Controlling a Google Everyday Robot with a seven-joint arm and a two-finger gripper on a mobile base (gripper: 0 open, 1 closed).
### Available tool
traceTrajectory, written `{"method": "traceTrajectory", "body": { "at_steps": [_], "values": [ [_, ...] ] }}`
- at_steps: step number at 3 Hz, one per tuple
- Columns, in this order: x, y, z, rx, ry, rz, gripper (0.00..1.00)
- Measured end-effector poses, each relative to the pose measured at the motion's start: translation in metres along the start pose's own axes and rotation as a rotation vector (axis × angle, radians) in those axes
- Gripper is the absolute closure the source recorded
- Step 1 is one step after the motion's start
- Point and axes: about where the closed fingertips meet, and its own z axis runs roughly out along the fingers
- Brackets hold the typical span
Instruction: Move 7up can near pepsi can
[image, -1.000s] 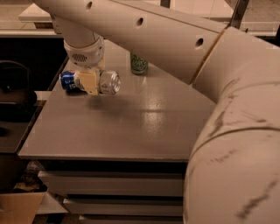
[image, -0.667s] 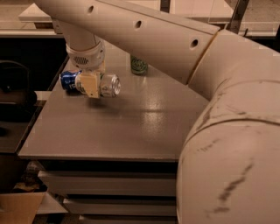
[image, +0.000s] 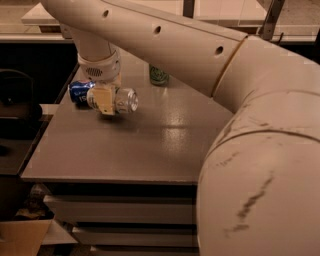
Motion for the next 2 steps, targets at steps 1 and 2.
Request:
{"method": "traceTrajectory", "body": {
  "at_steps": [1,2],
  "values": [
    [-0.0021,0.001,0.002,-0.013,-0.001,-0.003,0.84],
    [-0.0031,0.0013,0.0028,-0.022,-0.004,-0.005,0.6]
  ]
}}
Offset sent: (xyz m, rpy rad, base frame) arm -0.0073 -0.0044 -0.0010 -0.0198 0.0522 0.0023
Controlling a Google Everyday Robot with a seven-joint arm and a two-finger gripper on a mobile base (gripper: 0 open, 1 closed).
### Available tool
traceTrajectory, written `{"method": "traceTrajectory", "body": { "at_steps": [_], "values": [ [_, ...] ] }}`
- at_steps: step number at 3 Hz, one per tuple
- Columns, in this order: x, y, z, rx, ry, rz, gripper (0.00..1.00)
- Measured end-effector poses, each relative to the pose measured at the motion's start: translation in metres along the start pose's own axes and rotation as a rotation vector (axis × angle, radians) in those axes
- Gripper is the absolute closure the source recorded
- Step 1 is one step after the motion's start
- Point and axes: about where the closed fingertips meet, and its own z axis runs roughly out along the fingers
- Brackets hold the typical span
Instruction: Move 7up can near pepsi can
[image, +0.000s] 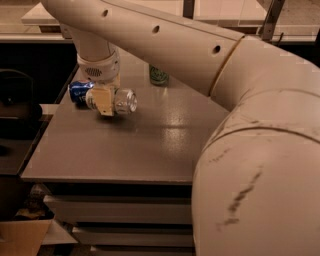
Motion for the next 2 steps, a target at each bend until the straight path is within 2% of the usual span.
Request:
{"method": "traceTrajectory", "body": {
  "at_steps": [2],
  "values": [
    [-0.0058,-0.0022,0.0,-0.011,-0.009,-0.016,0.13]
  ]
}}
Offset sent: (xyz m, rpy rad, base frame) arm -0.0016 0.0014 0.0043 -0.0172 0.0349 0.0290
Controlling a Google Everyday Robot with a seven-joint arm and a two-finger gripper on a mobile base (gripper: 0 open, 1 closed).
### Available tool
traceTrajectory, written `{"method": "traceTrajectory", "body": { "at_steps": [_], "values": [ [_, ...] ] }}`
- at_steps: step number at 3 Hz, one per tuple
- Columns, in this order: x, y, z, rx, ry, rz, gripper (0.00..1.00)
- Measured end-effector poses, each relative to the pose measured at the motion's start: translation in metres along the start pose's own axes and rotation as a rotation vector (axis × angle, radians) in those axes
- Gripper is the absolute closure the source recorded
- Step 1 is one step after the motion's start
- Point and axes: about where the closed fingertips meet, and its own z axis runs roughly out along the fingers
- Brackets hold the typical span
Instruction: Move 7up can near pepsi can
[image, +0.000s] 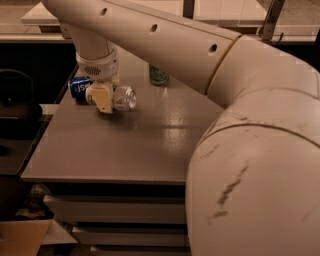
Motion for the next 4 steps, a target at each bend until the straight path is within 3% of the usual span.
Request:
{"method": "traceTrajectory", "body": {
  "at_steps": [1,4],
  "values": [
    [-0.008,-0.0023,0.0002,-0.004,-0.01,-0.031,0.0],
    [-0.0122,-0.0052,-0.0064,0.013,-0.014,-0.045,0.0]
  ]
}}
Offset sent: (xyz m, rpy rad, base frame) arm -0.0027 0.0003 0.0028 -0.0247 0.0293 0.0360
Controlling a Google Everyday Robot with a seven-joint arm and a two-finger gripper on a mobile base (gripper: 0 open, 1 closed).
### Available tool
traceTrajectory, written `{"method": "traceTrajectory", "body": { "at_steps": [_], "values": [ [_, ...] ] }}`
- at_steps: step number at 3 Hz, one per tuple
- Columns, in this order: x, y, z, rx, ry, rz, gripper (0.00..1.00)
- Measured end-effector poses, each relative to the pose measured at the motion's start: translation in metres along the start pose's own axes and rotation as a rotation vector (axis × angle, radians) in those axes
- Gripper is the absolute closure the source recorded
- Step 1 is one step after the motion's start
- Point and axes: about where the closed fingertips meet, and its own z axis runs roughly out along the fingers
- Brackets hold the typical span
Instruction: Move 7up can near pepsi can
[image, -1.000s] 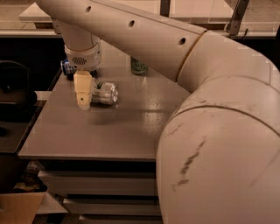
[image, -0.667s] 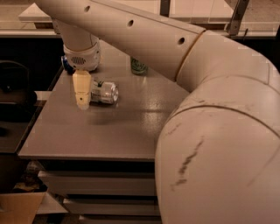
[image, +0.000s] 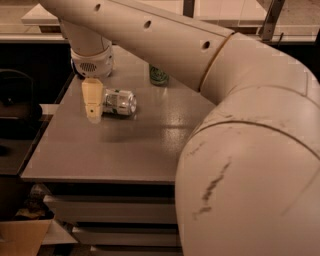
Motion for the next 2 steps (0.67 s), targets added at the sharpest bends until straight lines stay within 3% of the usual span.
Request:
{"method": "traceTrajectory", "body": {
  "at_steps": [2],
  "values": [
    [-0.0026,-0.0044,-0.0095,0.024,0.002,-0.012,0.0]
  ]
}}
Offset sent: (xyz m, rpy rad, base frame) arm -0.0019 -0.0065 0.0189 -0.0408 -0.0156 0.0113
